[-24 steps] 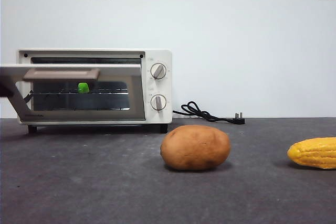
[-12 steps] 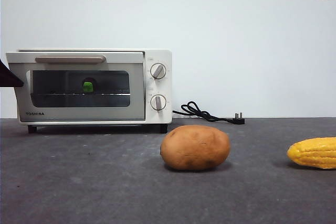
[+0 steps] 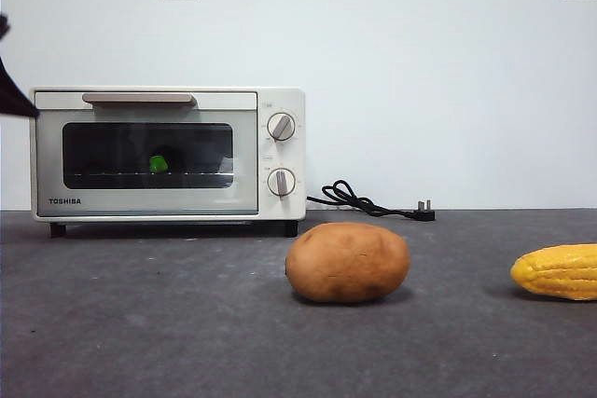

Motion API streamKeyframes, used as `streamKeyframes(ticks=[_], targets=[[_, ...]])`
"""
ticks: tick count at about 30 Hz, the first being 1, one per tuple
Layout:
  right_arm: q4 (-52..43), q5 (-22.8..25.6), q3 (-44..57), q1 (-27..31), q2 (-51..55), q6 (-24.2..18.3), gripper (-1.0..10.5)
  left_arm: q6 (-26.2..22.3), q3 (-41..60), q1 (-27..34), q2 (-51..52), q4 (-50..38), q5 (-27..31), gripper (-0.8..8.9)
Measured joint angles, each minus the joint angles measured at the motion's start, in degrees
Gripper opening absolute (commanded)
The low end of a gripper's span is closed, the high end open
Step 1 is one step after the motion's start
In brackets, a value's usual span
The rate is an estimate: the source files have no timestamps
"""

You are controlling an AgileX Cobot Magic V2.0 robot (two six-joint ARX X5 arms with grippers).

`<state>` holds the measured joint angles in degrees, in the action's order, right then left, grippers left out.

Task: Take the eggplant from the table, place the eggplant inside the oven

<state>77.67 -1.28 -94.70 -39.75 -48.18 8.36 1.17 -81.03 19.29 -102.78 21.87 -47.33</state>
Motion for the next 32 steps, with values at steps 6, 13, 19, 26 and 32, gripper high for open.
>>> streamKeyframes(ticks=[6, 13, 19, 26, 32], targets=[[0.0, 0.0, 0.0, 0.0, 0.0, 0.0, 0.0, -0.04, 0.0, -2.58, 9.16, 7.48, 2.86, -0.06], [0.0, 0.0, 0.0, 0.0, 0.0, 0.0, 0.0, -0.52, 0.0, -7.91, 22.23, 18.67, 8.31, -0.06], [0.0, 0.02, 0.0, 0.0, 0.0, 0.0, 0.0, -1.18, 0.0, -13.66, 33.29, 29.75, 13.9, -0.06], [0.0, 0.0, 0.0, 0.0, 0.0, 0.0, 0.0, -1.55, 0.0, -19.21, 46.75, 37.05, 23.06, -0.06], [0.0, 0.0, 0.0, 0.0, 0.0, 0.0, 0.0, -1.57, 0.0, -19.63, 53.88, 40.85, 26.25, -0.05]])
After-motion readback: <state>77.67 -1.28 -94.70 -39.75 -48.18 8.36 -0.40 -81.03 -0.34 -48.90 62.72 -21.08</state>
